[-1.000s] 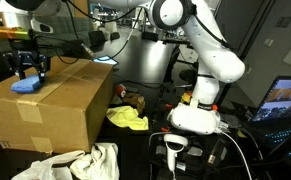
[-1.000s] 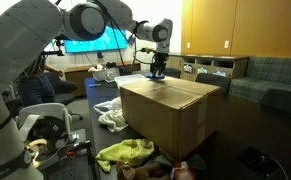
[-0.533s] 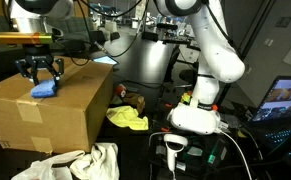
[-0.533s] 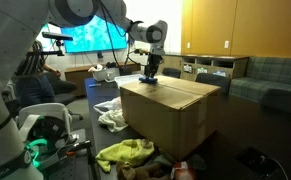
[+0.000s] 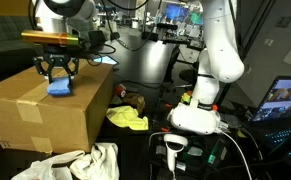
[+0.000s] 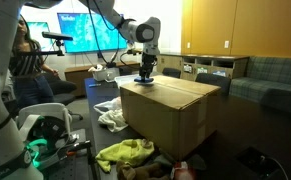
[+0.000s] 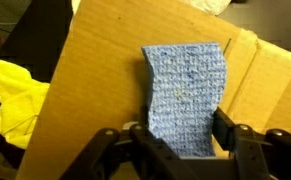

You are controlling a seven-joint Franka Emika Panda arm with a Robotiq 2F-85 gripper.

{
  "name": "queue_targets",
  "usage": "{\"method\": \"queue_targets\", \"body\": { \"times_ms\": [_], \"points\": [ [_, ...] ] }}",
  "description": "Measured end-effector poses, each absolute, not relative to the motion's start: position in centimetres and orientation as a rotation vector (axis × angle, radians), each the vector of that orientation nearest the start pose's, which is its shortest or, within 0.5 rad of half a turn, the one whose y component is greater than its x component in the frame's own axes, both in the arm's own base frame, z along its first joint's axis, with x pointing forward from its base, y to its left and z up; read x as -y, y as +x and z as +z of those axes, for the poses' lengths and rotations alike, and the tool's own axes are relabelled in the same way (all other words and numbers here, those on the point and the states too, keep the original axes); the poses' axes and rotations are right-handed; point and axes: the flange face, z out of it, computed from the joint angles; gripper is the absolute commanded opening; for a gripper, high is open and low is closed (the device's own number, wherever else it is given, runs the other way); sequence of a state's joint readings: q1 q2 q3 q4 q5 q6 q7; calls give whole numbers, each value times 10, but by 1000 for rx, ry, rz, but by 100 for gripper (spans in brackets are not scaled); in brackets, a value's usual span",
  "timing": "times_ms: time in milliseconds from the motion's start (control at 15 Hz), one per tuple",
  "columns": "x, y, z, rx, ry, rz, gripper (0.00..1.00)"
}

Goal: Take all the object from the box and put them on the table and put the objects from the table to the top of the box

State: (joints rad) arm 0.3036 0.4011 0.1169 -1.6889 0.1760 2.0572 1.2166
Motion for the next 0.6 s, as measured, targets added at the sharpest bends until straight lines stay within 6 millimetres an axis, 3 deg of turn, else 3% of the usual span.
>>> {"method": "queue_targets", "body": {
  "times_ms": [267, 600],
  "points": [
    [-241, 566, 365, -1291, -2672, 252, 38],
    [-206, 511, 360, -1411, -2501, 274, 38]
  ]
}}
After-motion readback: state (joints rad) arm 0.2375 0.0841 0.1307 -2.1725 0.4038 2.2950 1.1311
